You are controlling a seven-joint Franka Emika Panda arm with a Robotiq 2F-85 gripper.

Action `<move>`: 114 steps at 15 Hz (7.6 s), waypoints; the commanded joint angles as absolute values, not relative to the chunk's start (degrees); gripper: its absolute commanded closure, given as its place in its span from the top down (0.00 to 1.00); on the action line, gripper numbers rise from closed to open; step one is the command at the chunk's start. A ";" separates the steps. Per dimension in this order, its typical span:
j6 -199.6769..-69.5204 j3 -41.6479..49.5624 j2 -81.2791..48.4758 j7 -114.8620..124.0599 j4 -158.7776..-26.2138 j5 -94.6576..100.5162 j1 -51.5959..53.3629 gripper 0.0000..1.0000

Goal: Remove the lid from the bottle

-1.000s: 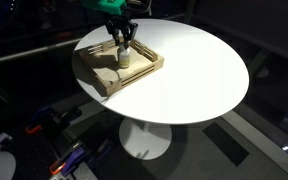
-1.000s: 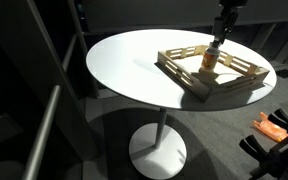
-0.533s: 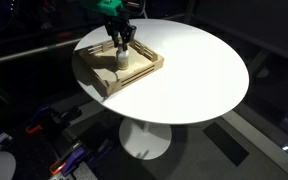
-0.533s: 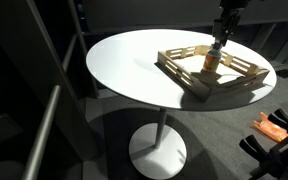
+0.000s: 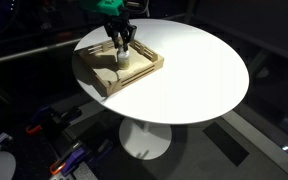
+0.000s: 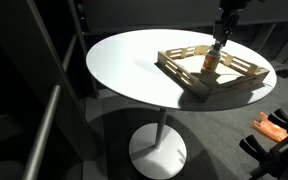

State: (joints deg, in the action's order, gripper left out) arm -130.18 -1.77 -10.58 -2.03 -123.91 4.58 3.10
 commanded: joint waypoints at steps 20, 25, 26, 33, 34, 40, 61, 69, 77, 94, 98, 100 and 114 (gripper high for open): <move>-128.40 -3.22 -7.88 -31.78 -123.43 8.76 2.18 0.19; -128.82 -3.12 -9.06 -31.19 -123.10 9.72 2.25 0.19; -128.71 -3.04 -9.39 -30.57 -122.99 9.78 2.23 0.19; -128.63 -3.28 -11.15 -33.33 -122.81 10.31 1.86 0.19; -128.64 -3.30 -11.09 -34.04 -122.84 10.71 1.87 0.19; -128.47 -3.66 -10.81 -40.40 -123.20 13.68 1.95 0.19; -135.26 -4.02 -9.75 -33.95 -124.21 -3.04 0.42 0.19; -136.88 -2.98 -9.88 -24.58 -124.69 1.06 1.45 0.19; -132.97 -2.73 -10.84 -14.90 -122.78 10.07 2.46 0.19; -126.44 -2.82 -9.17 -9.56 -120.83 8.16 2.21 1.00; -129.26 -2.71 -10.22 -8.30 -121.00 6.83 1.88 1.00; -130.73 -2.65 -10.77 -8.32 -120.97 6.30 1.77 1.00; -132.78 -2.59 -13.10 -6.64 -120.89 4.86 1.88 0.73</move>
